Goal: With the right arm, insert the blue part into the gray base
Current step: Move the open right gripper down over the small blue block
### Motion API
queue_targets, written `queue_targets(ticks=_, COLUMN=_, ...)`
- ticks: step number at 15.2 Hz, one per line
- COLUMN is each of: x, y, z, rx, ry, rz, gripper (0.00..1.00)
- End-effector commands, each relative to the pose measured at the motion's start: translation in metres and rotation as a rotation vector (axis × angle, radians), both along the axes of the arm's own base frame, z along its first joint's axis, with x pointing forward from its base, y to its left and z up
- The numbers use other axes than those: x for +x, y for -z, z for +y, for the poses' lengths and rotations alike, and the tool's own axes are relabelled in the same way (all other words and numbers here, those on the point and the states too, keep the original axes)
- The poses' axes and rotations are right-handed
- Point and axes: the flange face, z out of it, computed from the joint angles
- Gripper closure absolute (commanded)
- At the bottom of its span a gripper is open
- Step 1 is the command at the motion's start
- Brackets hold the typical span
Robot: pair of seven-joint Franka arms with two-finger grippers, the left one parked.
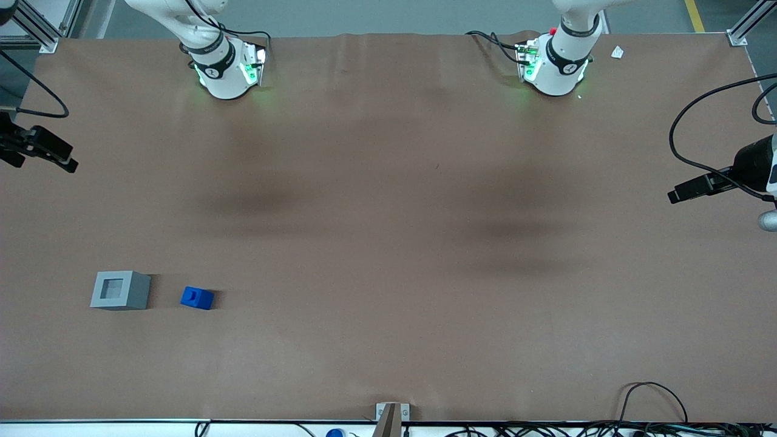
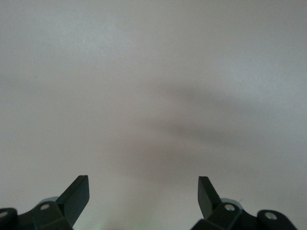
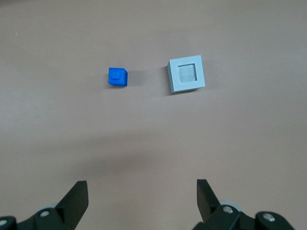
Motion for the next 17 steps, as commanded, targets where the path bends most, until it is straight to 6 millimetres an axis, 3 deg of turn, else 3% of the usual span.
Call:
queue_targets(ticks=1, x=-0.002, y=-0.009, z=0.002, rx=-0.007, ry=-0.010, rz=-0.004, gripper=0.00)
queue_targets(ticks=3, x=0.006, y=-0.005, z=0.004, rx=0.002, ry=-0.008, rz=-0.006, gripper=0.00)
queue_targets(ticks=6, x=0.054, y=0.036, z=0.017, rx=-0.001, ry=-0.028, rz=0.040, gripper=0.00)
queue_targets(ticks=9, x=0.101, y=0.076, z=0.026, rx=0.003, ry=-0.045, rz=-0.038, gripper=0.00)
queue_targets(ticks=14, x=0.171, y=0.202, z=0.036, rx=0.012, ry=-0.064, rz=-0.083, gripper=0.00)
queue_targets(ticks=15, x=0.183, y=0.216, z=0.039, rx=0.022, ry=-0.066, rz=-0.113, gripper=0.00)
queue_targets(ticks=17, x=0.189, y=0.255, z=0.048, rx=0.034, ry=-0.066, rz=-0.078, gripper=0.00)
